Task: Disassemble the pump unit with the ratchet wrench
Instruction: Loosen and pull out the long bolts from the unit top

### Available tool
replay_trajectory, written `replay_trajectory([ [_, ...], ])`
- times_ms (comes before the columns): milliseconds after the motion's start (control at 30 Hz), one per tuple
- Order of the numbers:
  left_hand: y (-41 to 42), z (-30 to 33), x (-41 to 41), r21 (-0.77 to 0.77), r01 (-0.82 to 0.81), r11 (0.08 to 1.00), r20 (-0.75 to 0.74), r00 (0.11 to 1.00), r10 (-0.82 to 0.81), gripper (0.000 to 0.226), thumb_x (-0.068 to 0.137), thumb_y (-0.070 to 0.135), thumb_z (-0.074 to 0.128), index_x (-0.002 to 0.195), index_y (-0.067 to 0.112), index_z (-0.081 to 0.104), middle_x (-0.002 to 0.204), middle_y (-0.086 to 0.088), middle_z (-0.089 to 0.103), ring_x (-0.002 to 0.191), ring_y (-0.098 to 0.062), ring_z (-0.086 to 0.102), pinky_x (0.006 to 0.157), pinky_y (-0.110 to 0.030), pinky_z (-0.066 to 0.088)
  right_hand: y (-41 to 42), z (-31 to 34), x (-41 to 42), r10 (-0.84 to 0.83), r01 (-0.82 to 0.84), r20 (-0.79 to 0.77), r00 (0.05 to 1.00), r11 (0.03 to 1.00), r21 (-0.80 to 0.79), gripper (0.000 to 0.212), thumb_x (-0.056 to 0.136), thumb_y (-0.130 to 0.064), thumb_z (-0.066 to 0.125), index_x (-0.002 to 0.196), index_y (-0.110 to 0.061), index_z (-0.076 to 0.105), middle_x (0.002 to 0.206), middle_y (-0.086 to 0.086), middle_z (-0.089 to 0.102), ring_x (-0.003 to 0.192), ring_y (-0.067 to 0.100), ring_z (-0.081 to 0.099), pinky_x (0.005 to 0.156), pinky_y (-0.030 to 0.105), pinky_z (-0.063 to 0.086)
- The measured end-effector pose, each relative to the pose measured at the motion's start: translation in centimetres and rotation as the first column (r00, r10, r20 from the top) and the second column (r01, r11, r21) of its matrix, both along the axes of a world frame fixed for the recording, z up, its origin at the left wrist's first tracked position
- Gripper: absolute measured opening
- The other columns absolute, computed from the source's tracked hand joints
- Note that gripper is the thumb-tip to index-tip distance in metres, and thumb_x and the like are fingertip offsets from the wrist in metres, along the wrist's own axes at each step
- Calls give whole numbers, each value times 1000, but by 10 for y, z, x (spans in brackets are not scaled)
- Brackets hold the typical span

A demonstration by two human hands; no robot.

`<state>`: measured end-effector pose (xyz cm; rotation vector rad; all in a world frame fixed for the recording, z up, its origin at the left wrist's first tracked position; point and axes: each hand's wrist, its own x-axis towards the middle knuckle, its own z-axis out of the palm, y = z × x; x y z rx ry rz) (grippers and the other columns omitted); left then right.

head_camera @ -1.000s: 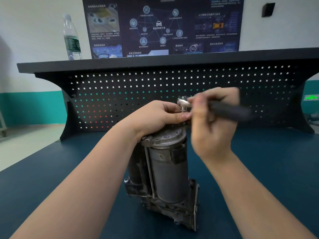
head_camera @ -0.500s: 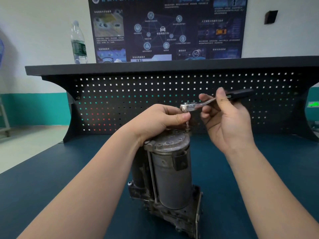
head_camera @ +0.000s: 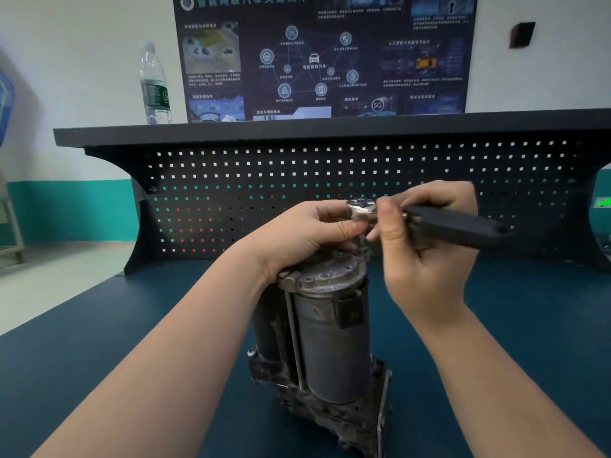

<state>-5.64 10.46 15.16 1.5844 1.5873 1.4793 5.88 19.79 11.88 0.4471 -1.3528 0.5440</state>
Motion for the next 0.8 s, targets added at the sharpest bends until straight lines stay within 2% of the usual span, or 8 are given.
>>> replay_trajectory([
  [100, -1, 2, 2, -30, -16, 999, -3, 1000, 16, 16, 73, 29, 67, 86, 22, 75, 71, 8, 68, 66, -2, 61, 66, -16, 50, 3, 4, 1, 235, -231, -17, 972, 932, -280, 13, 94, -14, 53, 90, -21, 43, 72, -4, 63, 49, 14, 61, 52, 26, 49],
  [200, 2, 3, 3, -44, -72, 996, -26, 997, 71, 30, 69, 33, 71, 93, 16, 75, 85, -3, 68, 75, -9, 62, 76, -21, 51, 10, 14, 4, 607, -522, -76, 791, 605, -601, 18, 93, -11, 52, 77, -18, 58, 65, 3, 65, 44, 15, 55, 47, 22, 44],
  [300, 1, 3, 5, -38, -69, 997, -4, 998, 69, 37, 64, 34, 72, 95, 14, 73, 85, -2, 69, 73, -7, 64, 73, -19, 52, 16, 22, 6, 783, -550, -185, 594, 227, -804, 35, 95, -12, 54, 62, -15, 65, 66, 6, 67, 44, 10, 53, 43, 18, 42],
  [400, 1, 2, 3, -42, -23, 999, 6, 1000, 24, 27, 72, 30, 68, 96, 18, 73, 85, 3, 71, 75, -5, 63, 72, -16, 51, 22, 23, 5, 788, -511, -259, 559, 81, -856, 22, 95, -9, 53, 73, -9, 55, 64, 7, 67, 43, 7, 52, 40, 16, 41],
  [533, 1, 1, 2, -56, -11, 998, 7, 1000, 12, 14, 89, 18, 62, 89, 17, 75, 80, 4, 73, 71, -3, 65, 66, -14, 51, 21, 21, 2, 758, -523, -217, 614, 185, -832, 22, 96, -10, 52, 75, -10, 55, 64, 5, 68, 45, 8, 53, 43, 17, 43],
  [633, 2, 2, 1, -55, -39, 998, -10, 999, 38, 14, 88, 20, 62, 85, 18, 76, 83, 3, 74, 74, -4, 67, 67, -14, 51, 14, 14, -4, 543, -444, -102, 834, 550, -707, 18, 98, -15, 53, 80, -13, 55, 67, 2, 68, 47, 12, 57, 49, 23, 47],
  [733, 1, 2, 3, -49, -40, 998, -31, 999, 39, 16, 81, 28, 64, 88, 20, 76, 88, 2, 74, 80, -7, 66, 73, -17, 52, 5, 2, -4, 161, -170, -55, 985, 940, -296, 10, 97, -16, 54, 91, -19, 46, 73, 6, 61, 53, 15, 62, 53, 31, 51],
  [800, 1, 2, 4, -48, -38, 998, -54, 998, 35, 18, 75, 33, 66, 85, 23, 77, 88, 2, 74, 83, -9, 66, 79, -21, 53, 5, -3, -2, 4, -3, -22, 1000, 1000, 10, 12, 95, -20, 58, 89, -19, 47, 76, 12, 58, 60, 24, 64, 57, 40, 52],
])
